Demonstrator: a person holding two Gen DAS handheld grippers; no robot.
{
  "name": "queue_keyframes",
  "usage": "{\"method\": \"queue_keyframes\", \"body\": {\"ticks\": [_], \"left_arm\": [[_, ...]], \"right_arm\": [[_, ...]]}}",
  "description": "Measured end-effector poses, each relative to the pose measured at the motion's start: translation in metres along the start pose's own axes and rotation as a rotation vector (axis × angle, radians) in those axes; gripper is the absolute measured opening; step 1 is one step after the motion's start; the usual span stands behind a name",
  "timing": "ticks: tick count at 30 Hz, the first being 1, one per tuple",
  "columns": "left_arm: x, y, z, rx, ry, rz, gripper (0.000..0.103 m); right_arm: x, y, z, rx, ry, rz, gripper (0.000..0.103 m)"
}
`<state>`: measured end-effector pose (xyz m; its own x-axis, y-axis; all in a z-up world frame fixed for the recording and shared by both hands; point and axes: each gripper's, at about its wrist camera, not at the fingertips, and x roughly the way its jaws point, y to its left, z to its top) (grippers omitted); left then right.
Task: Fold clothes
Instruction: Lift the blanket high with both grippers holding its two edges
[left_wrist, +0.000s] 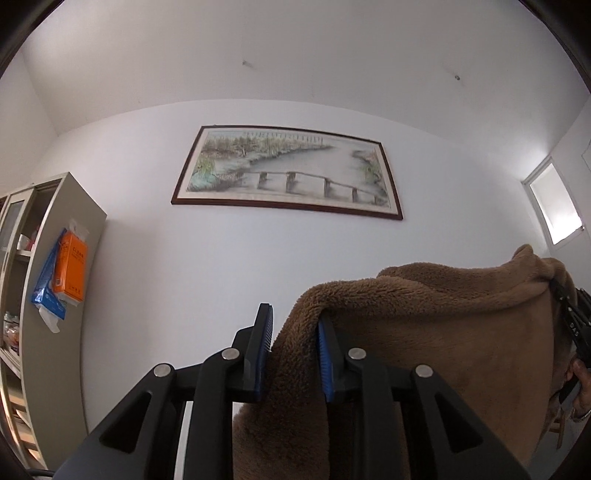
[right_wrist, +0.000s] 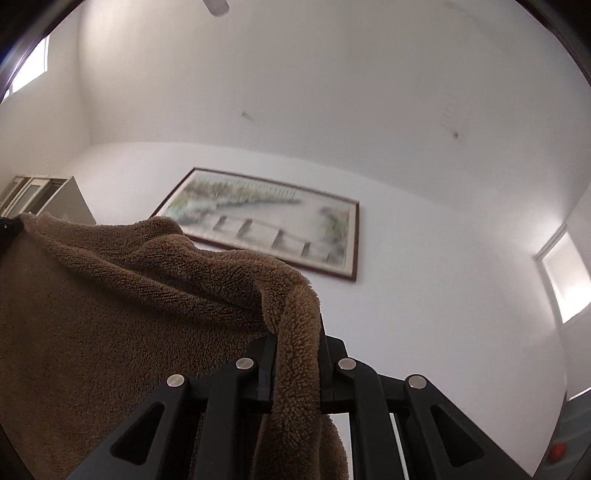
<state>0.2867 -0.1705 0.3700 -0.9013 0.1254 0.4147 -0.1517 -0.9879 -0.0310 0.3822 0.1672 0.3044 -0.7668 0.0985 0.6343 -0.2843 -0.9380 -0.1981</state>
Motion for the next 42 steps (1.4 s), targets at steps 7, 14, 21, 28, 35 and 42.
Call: {"method": "queue_keyframes", "body": {"ticks": [7,14,21,28,35,42], "left_arm": [[-0.027,0.002,0.012,0.025,-0.114,0.095,0.031],[-0.026,0.003,0.006,0.059,-0.147,0.123,0.04],[0.017,0.009,-0.021,0.079,-0.039,0.111,0.04],[0.089,0.019,-0.081,0.082,0.166,0.108,0.041],[0.177,0.032,-0.168,0.073,0.388,0.116,0.041],[0.269,0.045,-0.292,0.034,0.684,0.128,0.04]], "right_arm": [[-0.03,0.013,0.013,-0.082,-0.06,-0.016,0.012],[-0.03,0.01,0.009,-0.043,-0.031,0.0,0.012],[0.003,0.018,-0.022,-0.055,0.065,-0.004,0.012],[0.06,0.038,-0.092,-0.06,0.214,0.022,0.012],[0.135,0.063,-0.192,-0.073,0.412,0.065,0.012],[0.188,0.103,-0.33,-0.089,0.681,0.142,0.012]]}}
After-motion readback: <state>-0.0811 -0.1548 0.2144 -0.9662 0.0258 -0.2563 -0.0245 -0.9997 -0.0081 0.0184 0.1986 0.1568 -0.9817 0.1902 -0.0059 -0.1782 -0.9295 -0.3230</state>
